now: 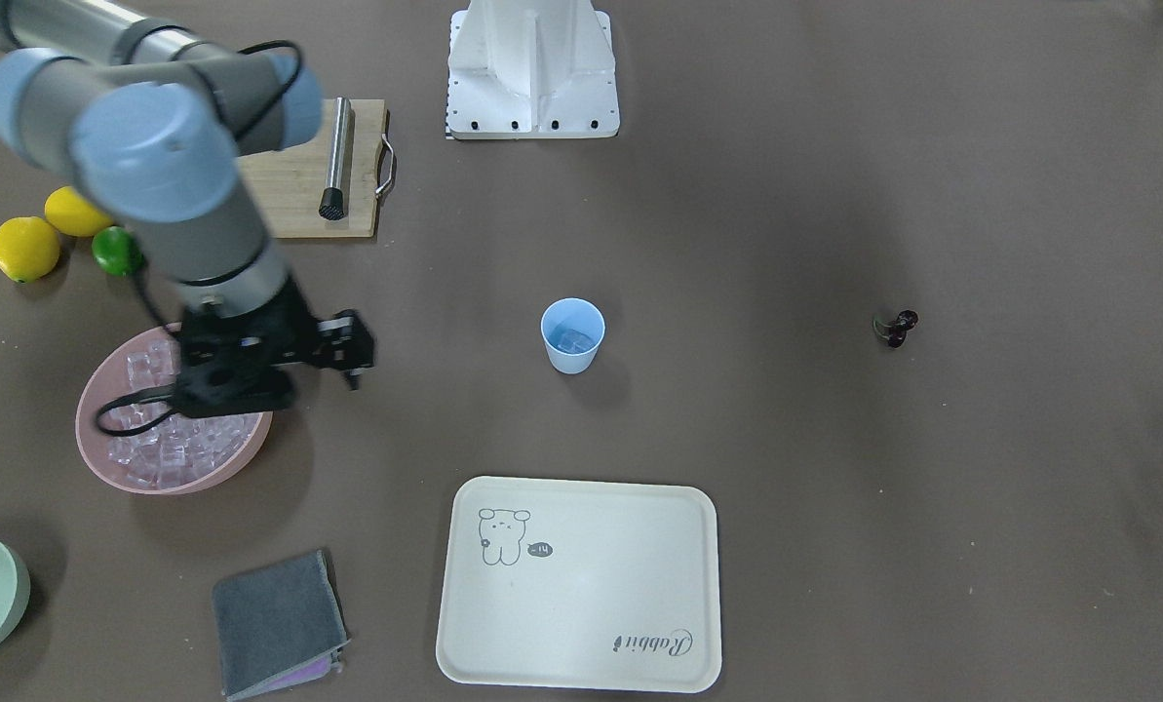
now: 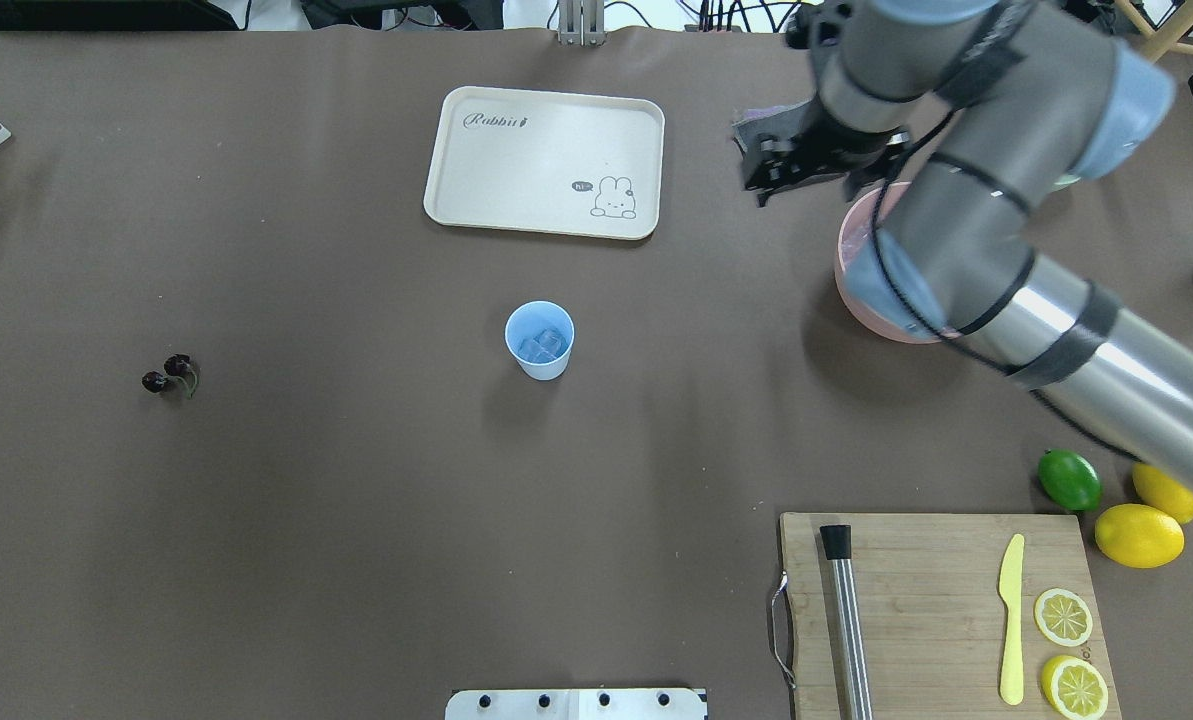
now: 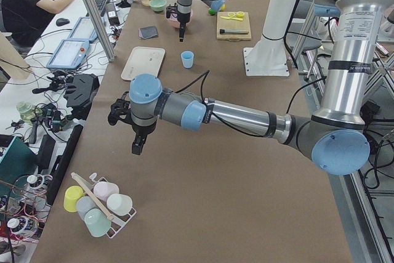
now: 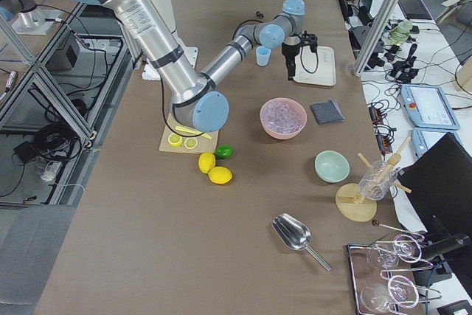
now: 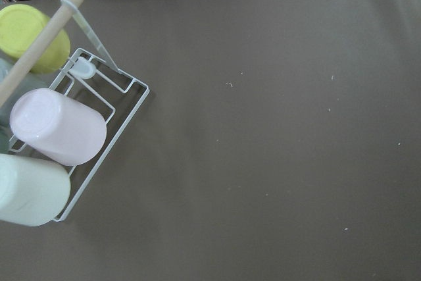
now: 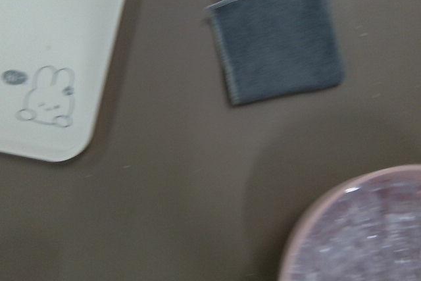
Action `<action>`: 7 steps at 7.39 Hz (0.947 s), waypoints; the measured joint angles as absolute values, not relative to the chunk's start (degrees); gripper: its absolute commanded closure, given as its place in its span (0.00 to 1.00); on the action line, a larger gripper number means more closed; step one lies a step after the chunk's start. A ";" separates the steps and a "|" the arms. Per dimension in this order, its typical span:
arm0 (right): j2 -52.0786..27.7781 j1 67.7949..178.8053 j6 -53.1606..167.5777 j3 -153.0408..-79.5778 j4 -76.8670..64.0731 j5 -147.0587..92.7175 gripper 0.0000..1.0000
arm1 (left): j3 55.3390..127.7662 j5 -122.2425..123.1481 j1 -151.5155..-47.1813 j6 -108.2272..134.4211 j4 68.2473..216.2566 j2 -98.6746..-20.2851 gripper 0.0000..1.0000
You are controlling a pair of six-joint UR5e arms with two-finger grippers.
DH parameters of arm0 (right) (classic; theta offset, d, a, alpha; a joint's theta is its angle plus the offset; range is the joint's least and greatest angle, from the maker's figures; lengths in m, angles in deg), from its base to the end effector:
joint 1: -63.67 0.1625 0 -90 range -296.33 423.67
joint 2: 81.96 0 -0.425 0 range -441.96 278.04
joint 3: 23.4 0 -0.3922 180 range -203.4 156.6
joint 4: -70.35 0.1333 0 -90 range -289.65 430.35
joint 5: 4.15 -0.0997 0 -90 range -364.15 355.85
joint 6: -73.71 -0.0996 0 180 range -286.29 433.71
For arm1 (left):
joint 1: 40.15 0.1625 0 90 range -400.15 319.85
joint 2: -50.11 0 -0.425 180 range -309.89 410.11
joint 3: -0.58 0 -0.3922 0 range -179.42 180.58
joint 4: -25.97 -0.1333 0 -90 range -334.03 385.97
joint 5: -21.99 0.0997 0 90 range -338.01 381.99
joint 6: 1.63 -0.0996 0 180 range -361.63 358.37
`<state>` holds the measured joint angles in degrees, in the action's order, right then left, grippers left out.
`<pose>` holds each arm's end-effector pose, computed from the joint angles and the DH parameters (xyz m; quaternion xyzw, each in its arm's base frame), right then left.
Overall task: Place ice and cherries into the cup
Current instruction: 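Withdraw the right gripper away while the left gripper moves toward the cherries, then lower the left gripper and grasp the pair of dark cherries by the stems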
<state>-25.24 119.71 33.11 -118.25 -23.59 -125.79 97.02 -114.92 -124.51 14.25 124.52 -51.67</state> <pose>-0.3081 -0.6025 0.2898 0.0672 -0.3786 -0.0267 0.9227 -0.0034 -0.5821 0.4718 0.1363 0.4201 0.0121 0.8971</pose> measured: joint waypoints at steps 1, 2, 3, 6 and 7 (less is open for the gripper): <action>-20.71 126.74 41.73 -118.84 -23.57 -129.76 0.01 | 96.72 -113.65 -120.38 19.16 124.58 -54.63 0.02; -16.54 132.99 48.09 -119.92 -23.58 -133.15 0.01 | 96.41 -110.74 -115.32 25.01 125.10 -57.17 0.02; -12.42 137.75 53.42 -121.42 -23.60 -134.98 0.01 | 96.28 -108.34 -110.95 30.95 127.14 -58.43 0.02; 0.23 147.27 64.84 -126.51 -23.43 -139.01 0.01 | 96.72 -106.45 -105.11 44.14 139.16 -55.31 0.02; 4.93 148.63 66.63 -128.87 -23.38 -139.55 0.01 | 96.69 -106.41 -103.44 44.85 141.21 -53.26 0.02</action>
<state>4.93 148.63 66.63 -128.87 -23.38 -139.55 96.69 -106.41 -103.44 44.85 141.21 -53.26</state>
